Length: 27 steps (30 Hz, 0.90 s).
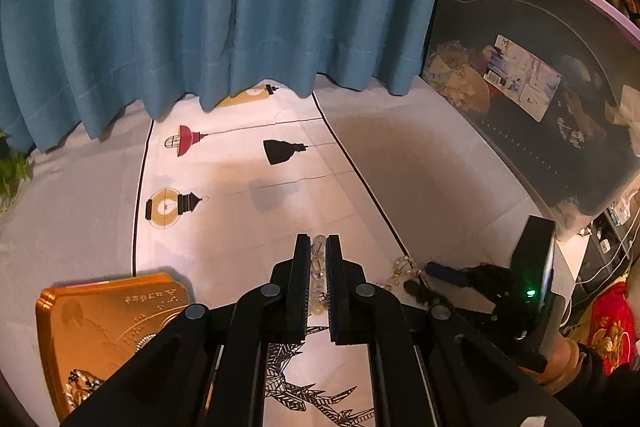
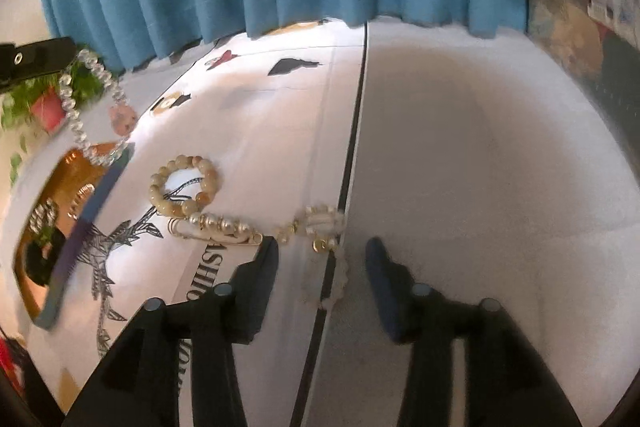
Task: Organize jewelry
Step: 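Carry both pearl bracelets over the copper tray with both tools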
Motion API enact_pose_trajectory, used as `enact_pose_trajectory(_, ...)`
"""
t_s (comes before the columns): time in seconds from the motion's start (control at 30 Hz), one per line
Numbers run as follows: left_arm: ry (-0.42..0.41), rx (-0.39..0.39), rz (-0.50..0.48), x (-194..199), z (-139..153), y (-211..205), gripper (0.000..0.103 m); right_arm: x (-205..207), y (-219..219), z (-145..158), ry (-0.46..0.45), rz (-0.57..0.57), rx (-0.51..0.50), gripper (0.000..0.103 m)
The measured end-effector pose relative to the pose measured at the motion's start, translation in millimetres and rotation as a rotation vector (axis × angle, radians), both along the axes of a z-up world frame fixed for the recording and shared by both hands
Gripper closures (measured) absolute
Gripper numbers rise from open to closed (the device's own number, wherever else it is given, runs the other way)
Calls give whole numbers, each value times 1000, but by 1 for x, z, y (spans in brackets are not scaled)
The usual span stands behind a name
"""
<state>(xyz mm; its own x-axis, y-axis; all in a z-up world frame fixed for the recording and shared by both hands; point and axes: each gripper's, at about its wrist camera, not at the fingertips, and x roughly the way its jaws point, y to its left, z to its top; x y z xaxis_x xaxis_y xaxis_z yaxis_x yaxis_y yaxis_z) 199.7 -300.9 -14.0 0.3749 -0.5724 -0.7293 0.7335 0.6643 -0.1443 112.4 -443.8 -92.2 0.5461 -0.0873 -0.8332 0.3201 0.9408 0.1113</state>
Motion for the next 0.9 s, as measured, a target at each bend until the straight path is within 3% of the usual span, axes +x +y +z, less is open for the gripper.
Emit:
enact_pose_trajectory(0.03,1,0,2,0,0,0,98,2,1,-3,18,-4,-24,92)
enact_pose_trajectory(0.1,3,-5,16,0,1,4,98,4,-2,-5,18,-5,-28,97)
enact_pose_trajectory(0.23,15,-29,40,-7,11,19,98,-10,-15,16,-41,-71,-9,97)
enact_pose_trajectory(0.43,-5,-77,68,-33,39,54,98,-38,-15,77,-141,-118,-4,97)
enact_pose_trajectory(0.6,-22,-76,113,-65,59,88,98,-62,29,130,-170,-75,-45,97)
enact_pose_trajectory(0.9,-22,-32,203,-106,63,151,98,-75,93,161,-167,29,-33,97)
